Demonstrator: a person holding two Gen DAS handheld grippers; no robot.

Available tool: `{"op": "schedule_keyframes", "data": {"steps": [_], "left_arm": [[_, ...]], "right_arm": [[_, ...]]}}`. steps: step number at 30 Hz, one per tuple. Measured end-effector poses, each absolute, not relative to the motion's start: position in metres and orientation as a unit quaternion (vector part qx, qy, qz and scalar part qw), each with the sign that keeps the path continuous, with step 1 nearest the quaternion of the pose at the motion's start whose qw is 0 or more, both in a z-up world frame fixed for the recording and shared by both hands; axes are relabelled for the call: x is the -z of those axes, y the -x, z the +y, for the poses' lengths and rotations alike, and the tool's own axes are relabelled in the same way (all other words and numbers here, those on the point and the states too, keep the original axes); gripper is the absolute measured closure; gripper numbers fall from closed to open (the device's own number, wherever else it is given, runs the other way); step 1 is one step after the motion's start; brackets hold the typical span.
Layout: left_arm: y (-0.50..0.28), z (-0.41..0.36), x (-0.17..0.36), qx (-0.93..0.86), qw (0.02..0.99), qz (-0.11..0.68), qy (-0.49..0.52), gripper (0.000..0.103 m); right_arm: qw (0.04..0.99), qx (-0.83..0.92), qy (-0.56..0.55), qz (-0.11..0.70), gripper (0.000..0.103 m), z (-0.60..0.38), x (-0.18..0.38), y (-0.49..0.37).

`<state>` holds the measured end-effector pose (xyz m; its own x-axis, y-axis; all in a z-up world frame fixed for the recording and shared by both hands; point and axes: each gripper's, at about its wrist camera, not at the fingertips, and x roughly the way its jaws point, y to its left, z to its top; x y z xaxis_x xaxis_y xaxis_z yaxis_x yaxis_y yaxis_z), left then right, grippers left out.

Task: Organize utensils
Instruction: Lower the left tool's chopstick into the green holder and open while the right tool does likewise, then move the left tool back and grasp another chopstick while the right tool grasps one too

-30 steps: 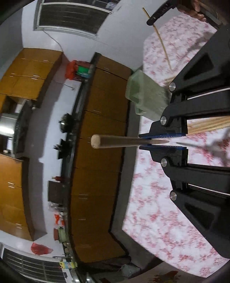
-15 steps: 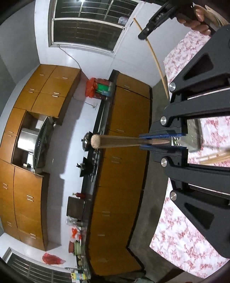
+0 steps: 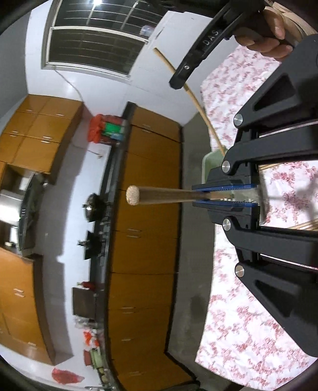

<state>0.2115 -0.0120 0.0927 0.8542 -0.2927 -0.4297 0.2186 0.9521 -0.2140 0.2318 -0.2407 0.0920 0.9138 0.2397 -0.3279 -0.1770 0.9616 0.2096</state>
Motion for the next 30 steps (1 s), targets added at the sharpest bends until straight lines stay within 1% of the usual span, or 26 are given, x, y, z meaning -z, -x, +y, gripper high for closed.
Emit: {"op": "schedule_keyframes", "data": {"steps": [2,4,6,8,10,12,19,22,25,30], "left_arm": [[-0.218,-0.011,-0.086,0.133,0.955,0.250,0.088,0.096],[-0.219,-0.007,-0.082,0.132,0.952,0.257,0.099,0.095],[-0.218,-0.005,-0.082,0.132,0.951,0.258,0.103,0.094],[-0.217,-0.003,-0.084,0.130,0.952,0.254,0.106,0.089],[-0.213,0.000,-0.088,0.128,0.955,0.246,0.111,0.076],[-0.209,0.002,-0.091,0.127,0.957,0.236,0.115,0.071],[-0.194,0.010,-0.105,0.121,0.963,0.201,0.132,0.069],[-0.183,0.018,-0.109,0.113,0.966,0.187,0.141,0.068],[-0.168,0.031,-0.106,0.097,0.969,0.173,0.149,0.068],[-0.153,0.053,-0.081,0.073,0.961,0.186,0.190,0.068]], "right_arm": [[0.973,-0.105,-0.086,0.185,0.093,-0.236,-0.087,-0.234],[0.973,-0.106,-0.084,0.186,0.087,-0.234,-0.085,-0.233],[0.975,-0.103,-0.082,0.179,0.076,-0.234,-0.086,-0.228],[0.977,-0.100,-0.082,0.172,0.074,-0.237,-0.089,-0.222],[0.977,-0.097,-0.086,0.166,0.071,-0.240,-0.093,-0.216],[0.979,-0.093,-0.092,0.159,0.066,-0.245,-0.097,-0.209],[0.980,-0.057,-0.103,0.159,0.059,-0.273,-0.095,-0.183],[0.976,-0.031,-0.108,0.185,0.059,-0.288,-0.082,-0.178],[0.968,-0.014,-0.103,0.227,0.059,-0.296,-0.058,-0.180],[0.937,-0.029,-0.101,0.334,0.059,-0.287,0.008,-0.189]]}}
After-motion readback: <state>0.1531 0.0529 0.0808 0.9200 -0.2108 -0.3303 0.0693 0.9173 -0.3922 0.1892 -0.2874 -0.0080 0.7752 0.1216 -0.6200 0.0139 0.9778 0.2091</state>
